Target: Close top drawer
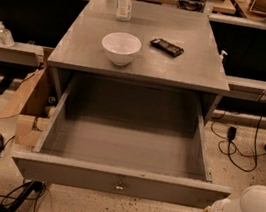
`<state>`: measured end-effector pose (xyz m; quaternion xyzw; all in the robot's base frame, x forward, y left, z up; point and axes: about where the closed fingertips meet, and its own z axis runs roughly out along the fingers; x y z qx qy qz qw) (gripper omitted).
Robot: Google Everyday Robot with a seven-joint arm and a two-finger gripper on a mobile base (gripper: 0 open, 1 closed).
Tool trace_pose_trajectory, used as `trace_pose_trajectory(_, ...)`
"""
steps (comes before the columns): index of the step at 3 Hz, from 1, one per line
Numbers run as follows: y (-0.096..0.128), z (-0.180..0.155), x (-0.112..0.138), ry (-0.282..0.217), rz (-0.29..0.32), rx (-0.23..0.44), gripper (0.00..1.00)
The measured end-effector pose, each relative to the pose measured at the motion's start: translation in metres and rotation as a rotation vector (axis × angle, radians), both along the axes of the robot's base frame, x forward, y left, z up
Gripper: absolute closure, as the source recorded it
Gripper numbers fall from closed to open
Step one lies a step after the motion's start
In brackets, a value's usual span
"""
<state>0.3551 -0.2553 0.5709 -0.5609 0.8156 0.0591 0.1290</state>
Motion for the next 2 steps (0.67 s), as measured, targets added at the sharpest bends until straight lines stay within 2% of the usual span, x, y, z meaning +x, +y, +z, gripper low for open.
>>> trace_pose_trajectory(2,0.0052,-0.0022,0.0093,-0.005,0.022,0.009,1.00)
